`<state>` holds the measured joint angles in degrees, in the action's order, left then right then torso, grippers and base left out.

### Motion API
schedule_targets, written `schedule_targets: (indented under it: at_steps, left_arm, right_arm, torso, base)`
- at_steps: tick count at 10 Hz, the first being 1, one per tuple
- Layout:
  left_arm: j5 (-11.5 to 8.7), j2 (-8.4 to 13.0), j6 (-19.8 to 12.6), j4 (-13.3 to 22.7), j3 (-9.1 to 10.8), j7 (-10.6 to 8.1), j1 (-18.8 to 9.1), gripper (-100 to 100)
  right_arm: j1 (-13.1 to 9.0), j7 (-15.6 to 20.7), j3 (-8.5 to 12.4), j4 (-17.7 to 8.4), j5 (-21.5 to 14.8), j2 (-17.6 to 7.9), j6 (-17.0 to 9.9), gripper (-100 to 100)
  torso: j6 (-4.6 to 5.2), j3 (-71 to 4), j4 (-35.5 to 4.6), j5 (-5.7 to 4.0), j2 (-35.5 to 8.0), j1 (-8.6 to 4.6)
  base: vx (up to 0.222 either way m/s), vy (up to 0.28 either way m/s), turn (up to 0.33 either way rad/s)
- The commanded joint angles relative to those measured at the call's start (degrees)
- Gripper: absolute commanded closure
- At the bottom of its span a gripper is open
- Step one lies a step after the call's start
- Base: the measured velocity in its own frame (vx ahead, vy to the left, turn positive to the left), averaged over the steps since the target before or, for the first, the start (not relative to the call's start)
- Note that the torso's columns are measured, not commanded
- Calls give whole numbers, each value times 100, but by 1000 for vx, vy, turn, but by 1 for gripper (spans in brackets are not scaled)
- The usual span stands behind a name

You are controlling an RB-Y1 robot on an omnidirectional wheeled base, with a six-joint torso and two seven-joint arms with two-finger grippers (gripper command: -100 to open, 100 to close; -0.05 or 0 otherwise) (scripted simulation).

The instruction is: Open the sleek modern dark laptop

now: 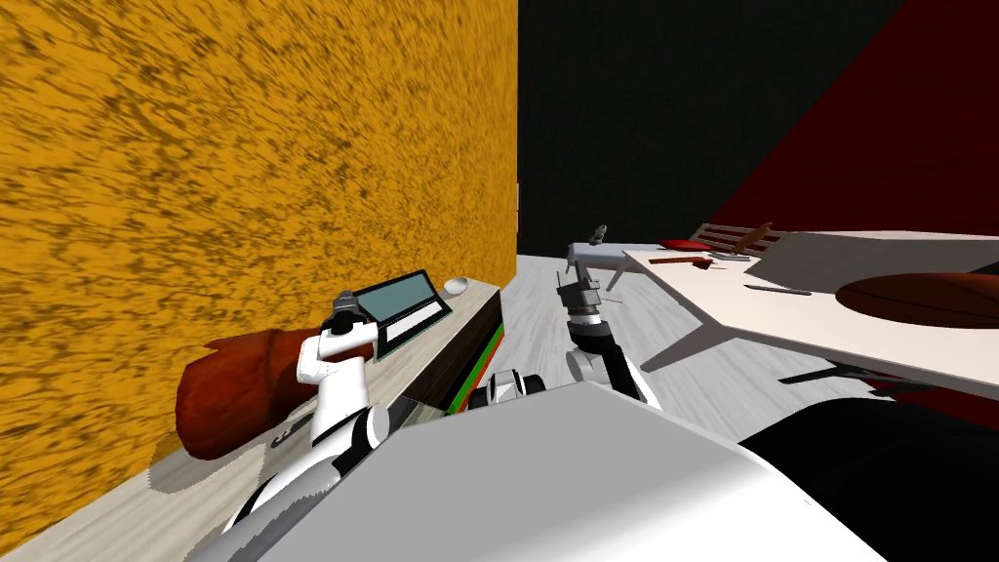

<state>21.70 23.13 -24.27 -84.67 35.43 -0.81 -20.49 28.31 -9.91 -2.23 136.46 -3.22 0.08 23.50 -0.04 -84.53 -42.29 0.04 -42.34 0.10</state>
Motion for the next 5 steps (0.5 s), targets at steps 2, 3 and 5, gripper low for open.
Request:
schedule_targets:
  at_steps: [2, 3, 5]
  left_arm:
    - [-101, 299, -16, 391, 21, 34, -59, -100]
    - [-127, 370, -21, 477, 26, 42, -69, -100]
    - [-179, 512, -31, 651, 34, 59, -88, -100]
  right_arm:
    - [0, 0, -1, 0, 0, 1, 0, 0]
    - [-1, 0, -1, 0, 0, 1, 0, 0]
    - [-1, 0, -1, 0, 0, 1, 0, 0]
  torso:
    - [4, 1, -1, -8, -1, -25]
    - [7, -3, 0, -7, 4, -19]
    - [5, -5, 3, 1, 7, -3]
  base:
    - [-31, 49, -136]
    - [-30, 47, -149]
    - [-32, 58, -124]
